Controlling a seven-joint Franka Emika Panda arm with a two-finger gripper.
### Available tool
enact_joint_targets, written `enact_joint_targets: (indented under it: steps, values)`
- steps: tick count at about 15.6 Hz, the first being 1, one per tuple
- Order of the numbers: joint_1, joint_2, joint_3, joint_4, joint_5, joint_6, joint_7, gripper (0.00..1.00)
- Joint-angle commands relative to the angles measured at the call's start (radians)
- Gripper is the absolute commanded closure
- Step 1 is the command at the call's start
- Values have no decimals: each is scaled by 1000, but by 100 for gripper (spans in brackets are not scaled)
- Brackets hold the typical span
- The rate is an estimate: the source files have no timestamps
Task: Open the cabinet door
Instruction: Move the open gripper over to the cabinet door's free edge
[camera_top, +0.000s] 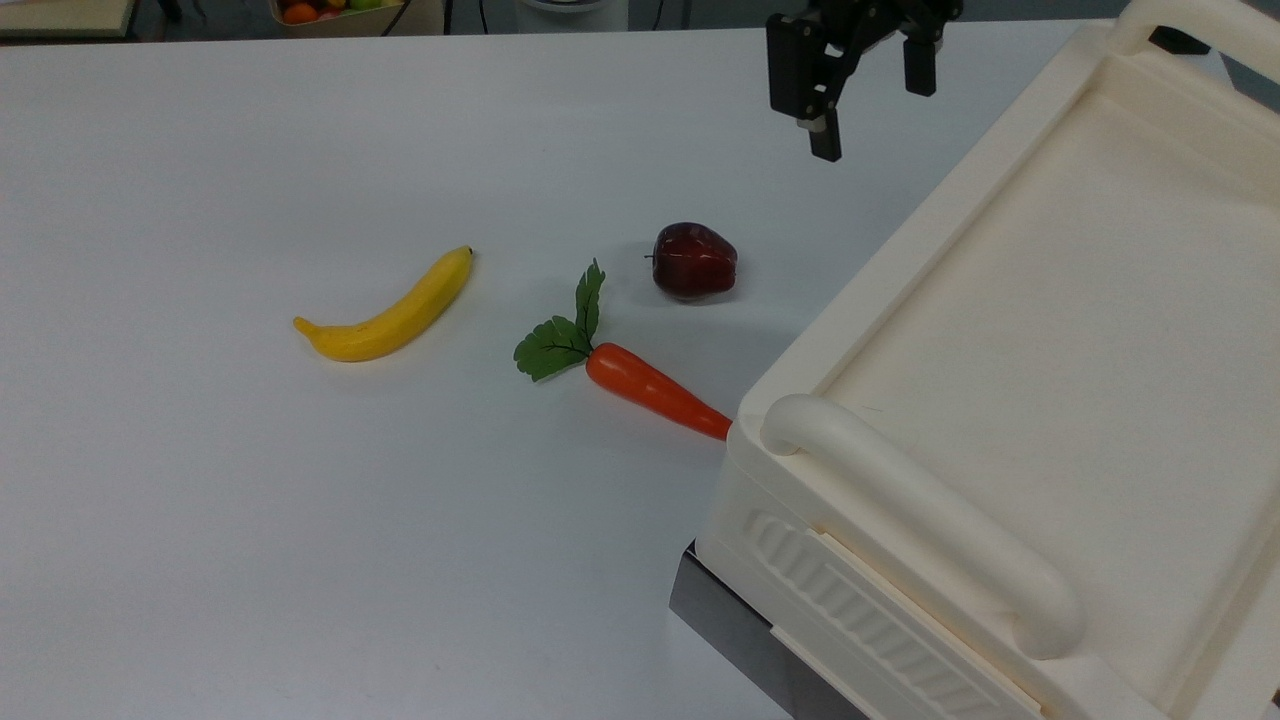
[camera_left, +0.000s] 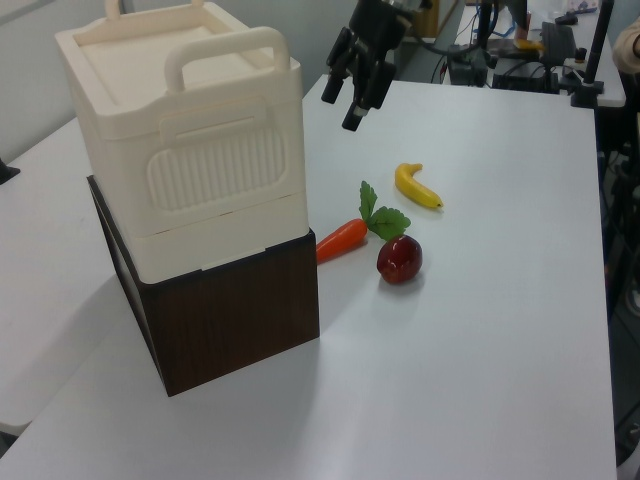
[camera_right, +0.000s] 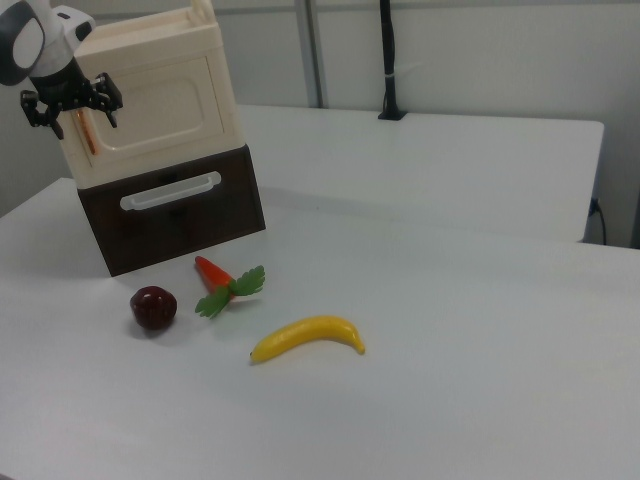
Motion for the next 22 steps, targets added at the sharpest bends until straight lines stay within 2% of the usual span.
enact_joint_targets:
  steps: [1, 4, 7, 12, 20, 21, 22]
  values:
    - [9, 20, 13, 7, 23, 69, -15, 0]
    - [9, 25, 20, 8, 24, 100, -67, 3]
    - [9, 37, 22, 19, 24, 103, -83, 15]
    - [10, 48, 23, 43, 24, 111, -81, 48]
    - [10, 80, 42, 45, 20, 176, -58, 49]
    - [10, 80, 42, 45, 20, 176, -58, 57]
    - [10, 78, 42, 43, 22, 174, -58, 58]
